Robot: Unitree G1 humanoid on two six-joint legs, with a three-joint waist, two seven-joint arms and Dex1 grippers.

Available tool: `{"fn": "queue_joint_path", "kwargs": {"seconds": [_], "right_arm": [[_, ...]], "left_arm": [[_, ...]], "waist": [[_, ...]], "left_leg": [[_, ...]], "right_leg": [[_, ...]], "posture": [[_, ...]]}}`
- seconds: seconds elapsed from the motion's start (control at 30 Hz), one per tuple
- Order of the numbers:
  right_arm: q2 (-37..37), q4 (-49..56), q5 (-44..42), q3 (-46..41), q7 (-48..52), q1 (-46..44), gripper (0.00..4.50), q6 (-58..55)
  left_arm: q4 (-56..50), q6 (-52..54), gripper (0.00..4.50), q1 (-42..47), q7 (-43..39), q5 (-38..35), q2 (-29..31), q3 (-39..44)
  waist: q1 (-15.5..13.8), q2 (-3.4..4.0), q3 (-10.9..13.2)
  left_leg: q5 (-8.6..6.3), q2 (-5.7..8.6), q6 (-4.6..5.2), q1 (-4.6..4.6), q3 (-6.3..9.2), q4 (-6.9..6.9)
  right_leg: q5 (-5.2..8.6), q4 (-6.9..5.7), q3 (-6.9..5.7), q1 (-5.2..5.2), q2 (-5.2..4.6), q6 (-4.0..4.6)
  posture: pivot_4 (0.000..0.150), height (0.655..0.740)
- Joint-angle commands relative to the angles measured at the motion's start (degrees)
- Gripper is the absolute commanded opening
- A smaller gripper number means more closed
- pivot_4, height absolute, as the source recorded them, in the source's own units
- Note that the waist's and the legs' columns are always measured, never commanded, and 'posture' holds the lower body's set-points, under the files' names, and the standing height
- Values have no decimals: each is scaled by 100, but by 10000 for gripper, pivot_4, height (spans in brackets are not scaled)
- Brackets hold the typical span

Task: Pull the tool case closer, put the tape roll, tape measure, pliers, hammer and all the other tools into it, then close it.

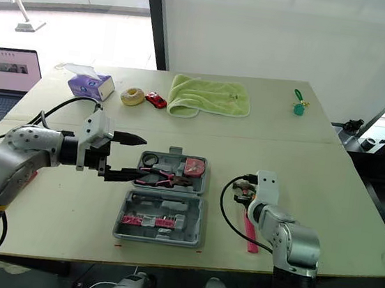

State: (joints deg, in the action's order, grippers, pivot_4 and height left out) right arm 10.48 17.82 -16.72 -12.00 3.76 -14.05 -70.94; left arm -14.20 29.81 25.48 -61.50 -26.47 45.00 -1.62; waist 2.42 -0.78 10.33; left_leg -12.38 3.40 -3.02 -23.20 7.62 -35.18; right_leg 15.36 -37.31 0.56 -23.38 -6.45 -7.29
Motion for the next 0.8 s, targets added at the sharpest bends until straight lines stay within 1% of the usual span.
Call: {"fn": "queue_joint_path", "kwargs": {"seconds": [0.03,0.07,0.13,0.2,0.27,0.3,0.4,0.43,0.47,0.57,0.63,0.67,0.7,0.8], "right_arm": [[164,574,-258,-164,232,-74,18179,-228],[210,736,-410,-323,343,-155,23835,-464],[439,995,-668,-515,586,-320,33749,-873],[922,1208,-1062,-645,1070,-625,43598,-1258],[1601,1221,-1333,-558,1630,-992,44434,-1150],[2036,1142,-1364,-348,1960,-1140,44434,-897],[3861,856,-700,1151,3150,-1325,44434,472],[4329,668,-316,1646,3643,-1368,44434,1292],[4634,446,31,2034,4007,-1445,44434,2013],[5196,-345,1332,3096,4800,-1837,44434,4135],[5310,-948,2018,3783,5707,-2296,44434,5535],[5248,-1441,2580,4126,5772,-2608,44434,6404],[5177,-1844,2972,4334,5779,-2833,44434,7039],[4933,-2680,3437,4671,6051,-3275,44434,8767]], "left_arm": [[-11,-157,45000,80,-33,41,-37,-4],[6,-187,45000,68,-44,66,-40,-12],[40,-257,45000,41,-87,112,-19,-20],[66,-313,45000,-14,-183,112,54,41],[116,-360,45000,-41,-223,123,116,116],[144,-368,45000,-41,-202,133,123,143],[168,-386,45000,-49,-127,150,90,164],[154,-382,45000,-59,-103,154,63,156],[146,-383,45000,-64,-86,164,41,143],[54,-358,45000,-116,-98,38,-31,185],[-25,-312,45000,-145,-41,-5,-57,238],[-73,-287,45000,-180,-13,-20,-45,274],[-105,-268,45000,-200,10,-32,-39,292],[-282,-213,45000,-341,78,-120,9,448]], "waist": [[0,1,0],[0,1,1],[2,1,1],[1,2,1],[4,14,8],[2,14,9],[0,15,11],[-3,11,9],[0,9,10],[19,10,12],[32,12,15],[50,12,15],[72,12,17],[59,7,22]], "left_leg": [[0,0,0,0,0,0],[0,0,0,0,0,-1],[0,0,0,0,0,-1],[0,0,0,-1,0,-1],[0,0,1,-2,-1,-2],[0,1,1,-2,-3,-2],[-1,0,2,-3,-5,-2],[-2,0,4,-3,-5,-2],[-3,-1,5,-4,-4,-1],[-3,-1,5,-5,-9,-6],[-3,-1,5,-5,-21,-7],[-3,-2,4,-5,-23,-6],[-3,-4,4,-4,-26,-5],[-2,-5,3,-6,-26,-3]], "right_leg": [[0,0,0,0,0,0],[0,0,0,0,0,0],[0,0,0,0,0,0],[0,0,0,0,0,0],[0,1,0,0,0,0],[0,1,0,0,-2,-1],[1,8,-5,1,-2,-2],[2,12,-8,4,-2,-3],[2,18,-11,7,-2,-4],[2,21,-9,9,-4,-5],[2,19,-1,2,-6,-6],[2,18,0,0,-6,-6],[1,18,1,-3,-6,-6],[1,17,3,-6,-6,-5]], "posture": [[1500,7375],[1500,7375],[1500,7375],[1500,7375],[1500,7375],[1500,7375],[1500,7375],[1500,7375],[1500,7375],[1500,7375],[1500,7375],[1500,7375],[1500,7375],[1500,7375]]}}
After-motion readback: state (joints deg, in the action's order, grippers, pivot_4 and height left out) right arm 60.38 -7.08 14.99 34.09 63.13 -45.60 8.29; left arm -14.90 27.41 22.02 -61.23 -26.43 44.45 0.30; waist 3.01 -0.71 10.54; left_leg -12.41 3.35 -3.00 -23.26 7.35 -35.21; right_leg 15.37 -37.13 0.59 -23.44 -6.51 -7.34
